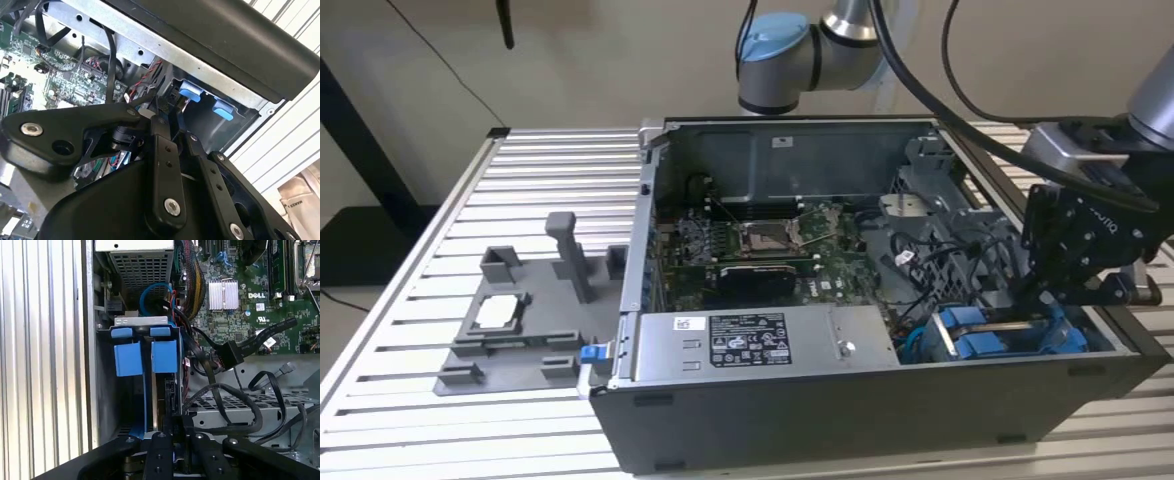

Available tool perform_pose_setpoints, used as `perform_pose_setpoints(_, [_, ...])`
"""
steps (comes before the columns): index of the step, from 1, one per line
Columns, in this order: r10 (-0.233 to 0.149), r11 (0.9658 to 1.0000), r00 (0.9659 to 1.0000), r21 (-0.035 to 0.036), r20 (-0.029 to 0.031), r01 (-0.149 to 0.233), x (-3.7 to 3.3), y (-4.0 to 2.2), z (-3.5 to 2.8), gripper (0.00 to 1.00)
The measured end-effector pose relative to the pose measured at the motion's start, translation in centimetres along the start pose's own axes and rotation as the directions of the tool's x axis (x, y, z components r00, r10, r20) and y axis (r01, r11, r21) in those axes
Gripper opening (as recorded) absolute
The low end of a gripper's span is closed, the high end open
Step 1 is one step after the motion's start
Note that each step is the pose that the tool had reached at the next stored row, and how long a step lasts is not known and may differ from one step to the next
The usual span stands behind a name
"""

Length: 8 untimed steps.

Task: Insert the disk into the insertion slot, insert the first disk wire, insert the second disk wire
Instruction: 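Insert the first disk wire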

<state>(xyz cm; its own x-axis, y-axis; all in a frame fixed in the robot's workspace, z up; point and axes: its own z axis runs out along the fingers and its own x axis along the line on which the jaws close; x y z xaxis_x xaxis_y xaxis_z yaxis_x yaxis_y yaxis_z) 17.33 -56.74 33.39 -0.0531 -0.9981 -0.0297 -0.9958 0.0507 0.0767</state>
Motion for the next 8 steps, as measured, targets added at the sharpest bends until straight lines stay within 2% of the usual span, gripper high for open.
perform_pose_setpoints(2, [0.000,1.0000,1.0000,-0.0001,0.0005,0.000,0.00,0.00,0.03,0.20])
perform_pose_setpoints(3, [0.000,1.0000,1.0000,-0.0001,0.0007,0.000,0.00,0.00,-0.02,0.27])
perform_pose_setpoints(8, [0.000,1.0000,1.0000,0.0019,0.0005,0.000,-0.03,0.13,-1.08,0.27])
